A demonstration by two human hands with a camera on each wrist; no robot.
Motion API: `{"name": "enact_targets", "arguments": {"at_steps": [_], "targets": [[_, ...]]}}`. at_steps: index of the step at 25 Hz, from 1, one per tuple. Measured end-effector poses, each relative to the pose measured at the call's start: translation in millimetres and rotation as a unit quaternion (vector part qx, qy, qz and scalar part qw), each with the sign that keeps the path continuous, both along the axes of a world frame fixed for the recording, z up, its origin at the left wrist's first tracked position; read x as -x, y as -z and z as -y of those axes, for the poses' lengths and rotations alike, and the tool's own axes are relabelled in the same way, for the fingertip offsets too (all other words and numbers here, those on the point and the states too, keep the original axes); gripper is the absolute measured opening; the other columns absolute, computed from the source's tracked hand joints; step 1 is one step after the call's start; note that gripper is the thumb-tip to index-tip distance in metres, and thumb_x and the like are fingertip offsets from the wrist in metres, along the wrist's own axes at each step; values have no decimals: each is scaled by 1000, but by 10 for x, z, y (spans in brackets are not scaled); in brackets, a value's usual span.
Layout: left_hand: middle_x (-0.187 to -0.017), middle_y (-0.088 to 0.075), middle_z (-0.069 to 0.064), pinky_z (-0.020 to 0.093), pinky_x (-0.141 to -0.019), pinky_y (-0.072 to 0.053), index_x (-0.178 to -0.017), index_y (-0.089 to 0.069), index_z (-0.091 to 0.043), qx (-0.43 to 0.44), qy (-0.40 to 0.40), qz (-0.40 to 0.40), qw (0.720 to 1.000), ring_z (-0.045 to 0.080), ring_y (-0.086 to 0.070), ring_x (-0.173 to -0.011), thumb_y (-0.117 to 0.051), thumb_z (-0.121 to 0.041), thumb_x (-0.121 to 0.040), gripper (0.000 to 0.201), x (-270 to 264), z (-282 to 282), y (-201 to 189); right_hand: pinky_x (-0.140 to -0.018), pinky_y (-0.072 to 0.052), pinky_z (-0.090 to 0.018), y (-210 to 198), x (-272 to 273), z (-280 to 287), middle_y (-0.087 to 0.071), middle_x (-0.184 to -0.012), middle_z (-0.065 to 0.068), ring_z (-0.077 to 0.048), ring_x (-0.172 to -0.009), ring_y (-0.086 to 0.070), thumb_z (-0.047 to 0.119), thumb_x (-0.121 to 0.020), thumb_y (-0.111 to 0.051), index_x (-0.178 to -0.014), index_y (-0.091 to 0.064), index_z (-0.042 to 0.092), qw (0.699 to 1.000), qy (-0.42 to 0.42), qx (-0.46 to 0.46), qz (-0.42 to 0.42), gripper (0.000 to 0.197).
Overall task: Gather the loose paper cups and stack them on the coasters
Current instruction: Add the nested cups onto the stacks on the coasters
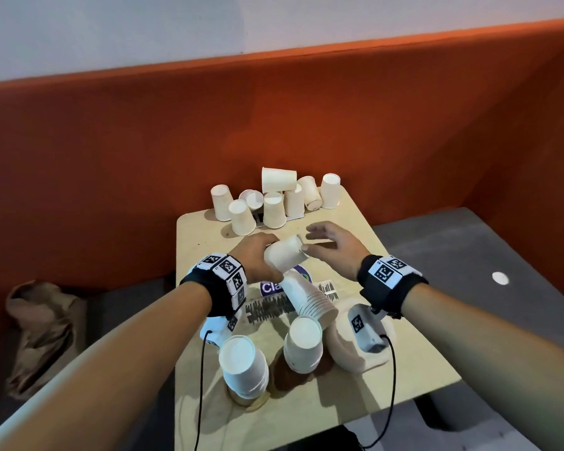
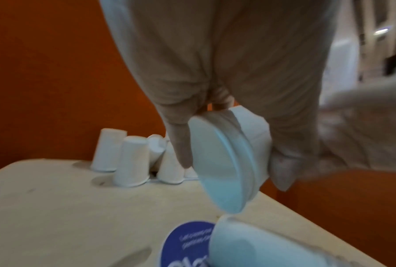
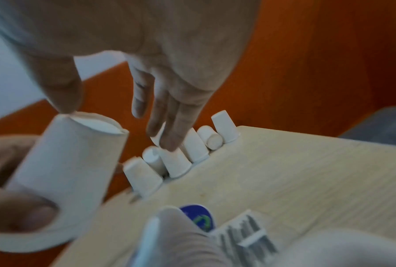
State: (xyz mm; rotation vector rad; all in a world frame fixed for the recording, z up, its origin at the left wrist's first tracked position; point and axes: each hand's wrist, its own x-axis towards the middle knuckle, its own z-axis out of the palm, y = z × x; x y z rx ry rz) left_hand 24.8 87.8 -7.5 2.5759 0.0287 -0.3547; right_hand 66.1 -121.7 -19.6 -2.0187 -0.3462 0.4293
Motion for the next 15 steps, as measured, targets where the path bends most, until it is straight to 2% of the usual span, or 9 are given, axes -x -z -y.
{"name": "enact_targets", "arguments": {"at_steps": [1, 3, 5, 9, 11, 15], "targets": [[-109, -65, 0, 29, -81, -47, -115, -65, -17, 1, -9, -20, 1000, 23, -63, -100, -90, -23, -60, 61, 25, -58, 50, -90, -47, -27, 95, -39, -15, -64, -126, 1, -14, -110, -62, 44, -89, -69, -127, -58, 21, 996, -28, 85, -8, 45], [-108, -62, 1, 28, -81, -45, -120, -62, -15, -6, -20, -53, 998, 22, -59, -98, -90, -21, -63, 64, 78, -160, 164, -86, -44, -29, 297, -97, -46, -63, -127, -1, -19, -112, -60, 57, -88, -64, -130, -56, 19, 965, -94, 243, -30, 57], [-107, -62, 1, 27, -80, -43, -122, -61, -15, 7, -43, -67, 997, 22, -59, -98, -89, -19, -64, 64, 132, -238, 250, -87, -49, -32, 453, -120, -95, -63, -128, -2, -23, -111, -62, 62, -84, -65, -134, -52, 20, 941, -121, 314, -48, 66], [-112, -64, 3, 26, -77, -42, -121, -60, -18, 39, -81, -74, 993, 21, -58, -94, -90, -22, -65, 64, 178, -318, 329, -88, -54, -37, 673, -133, -229, -66, -118, -4, -24, -99, -64, 73, -68, -70, -132, -50, 21, 912, -137, 384, -46, 85], [-111, -62, 2, 26, -78, -42, -121, -58, -18, 42, -86, -72, 993, 21, -58, -95, -90, -25, -65, 65, 185, -318, 328, -88, -54, -38, 738, -124, -289, -65, -116, -2, -23, -98, -64, 73, -63, -72, -131, -52, 21, 903, -149, 399, -52, 88], [-111, -58, -1, 29, -80, -40, -127, -50, -19, 56, -98, -49, 992, 21, -56, -98, -88, -34, -68, 71, 151, -235, 275, -86, -50, -32, 634, -114, -198, -63, -122, -2, -22, -103, -61, 59, -72, -76, -135, -52, 22, 928, -125, 345, -69, 78]]}}
